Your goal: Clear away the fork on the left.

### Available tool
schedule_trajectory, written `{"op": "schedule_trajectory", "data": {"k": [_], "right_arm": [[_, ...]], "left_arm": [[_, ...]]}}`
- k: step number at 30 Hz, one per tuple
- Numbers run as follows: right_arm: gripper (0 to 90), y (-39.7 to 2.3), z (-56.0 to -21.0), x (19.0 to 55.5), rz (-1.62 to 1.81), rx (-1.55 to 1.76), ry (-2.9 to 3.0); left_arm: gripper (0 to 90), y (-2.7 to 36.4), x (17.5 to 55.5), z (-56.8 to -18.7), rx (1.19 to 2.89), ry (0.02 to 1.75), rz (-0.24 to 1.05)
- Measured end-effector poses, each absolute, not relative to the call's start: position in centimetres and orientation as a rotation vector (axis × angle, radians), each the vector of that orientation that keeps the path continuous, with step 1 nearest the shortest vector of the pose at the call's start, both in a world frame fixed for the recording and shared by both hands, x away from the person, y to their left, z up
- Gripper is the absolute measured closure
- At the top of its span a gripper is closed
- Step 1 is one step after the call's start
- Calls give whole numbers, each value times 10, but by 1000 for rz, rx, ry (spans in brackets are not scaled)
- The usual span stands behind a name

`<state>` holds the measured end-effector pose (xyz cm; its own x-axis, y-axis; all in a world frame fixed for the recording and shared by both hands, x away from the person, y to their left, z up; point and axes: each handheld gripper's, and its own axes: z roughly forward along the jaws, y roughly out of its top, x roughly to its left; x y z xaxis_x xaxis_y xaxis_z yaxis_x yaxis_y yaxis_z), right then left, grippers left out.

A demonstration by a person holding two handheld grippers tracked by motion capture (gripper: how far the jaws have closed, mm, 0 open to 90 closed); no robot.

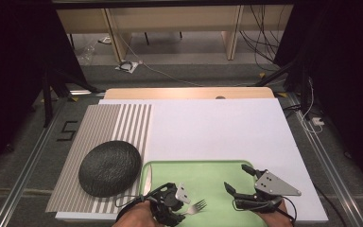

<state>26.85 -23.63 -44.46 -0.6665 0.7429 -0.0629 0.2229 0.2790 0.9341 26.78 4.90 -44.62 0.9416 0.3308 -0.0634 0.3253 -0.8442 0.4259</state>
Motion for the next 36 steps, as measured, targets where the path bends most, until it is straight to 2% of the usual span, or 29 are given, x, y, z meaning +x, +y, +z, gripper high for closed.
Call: {"op": "schedule_trajectory", "data": {"k": [4,7,17,36], "right_arm": [[200,-236,-445,268,1383,863,2055],[199,-236,-445,268,1381,862,2057],[200,-236,-445,268,1382,862,2053],[203,-237,-444,268,1386,863,2053]], "left_arm": [[826,45,263,-448,2659,415,43],[861,42,260,-451,2669,378,50],[893,39,260,-464,2694,348,119],[895,54,274,-465,2667,434,206]]}}
